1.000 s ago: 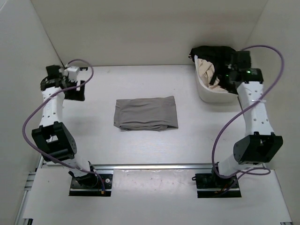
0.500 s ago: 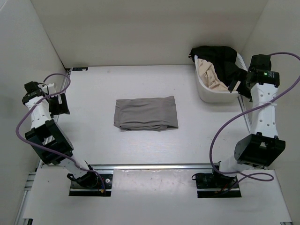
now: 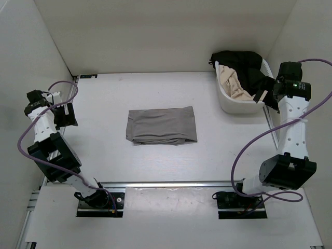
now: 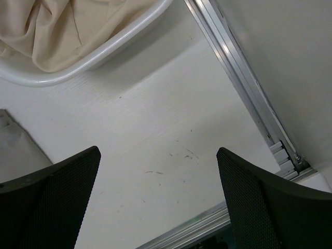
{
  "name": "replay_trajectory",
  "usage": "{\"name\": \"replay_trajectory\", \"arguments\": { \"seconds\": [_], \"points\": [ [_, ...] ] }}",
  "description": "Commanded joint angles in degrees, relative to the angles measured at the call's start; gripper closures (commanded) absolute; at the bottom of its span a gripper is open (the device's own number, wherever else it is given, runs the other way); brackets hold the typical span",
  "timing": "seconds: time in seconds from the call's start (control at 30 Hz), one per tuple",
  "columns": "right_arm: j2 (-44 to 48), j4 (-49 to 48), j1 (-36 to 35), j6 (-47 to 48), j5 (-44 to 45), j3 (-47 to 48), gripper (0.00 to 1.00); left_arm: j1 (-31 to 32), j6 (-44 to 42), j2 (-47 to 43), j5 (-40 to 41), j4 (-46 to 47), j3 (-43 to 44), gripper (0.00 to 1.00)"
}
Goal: Fold and stack the trousers
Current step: Fold the trousers
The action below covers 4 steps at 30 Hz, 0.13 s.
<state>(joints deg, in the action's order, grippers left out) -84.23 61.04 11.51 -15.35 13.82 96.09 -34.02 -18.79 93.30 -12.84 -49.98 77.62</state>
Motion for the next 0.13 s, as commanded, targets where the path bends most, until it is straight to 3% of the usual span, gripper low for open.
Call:
{"name": "replay_trajectory", "arguments": {
  "seconds": [0.0, 0.1],
  "points": [
    [2.92, -2.67, 0.09, 1.72, -0.89, -1.34, 0.03, -0.08, 0.15, -2.94, -1.66, -0.03, 1.74, 0.0],
    [5.46, -5.21, 0.09, 1.12, -1.43, -3.27, 0.01, -0.08, -0.37, -3.47, -1.66, -0.03, 1.74, 0.0]
  ]
}}
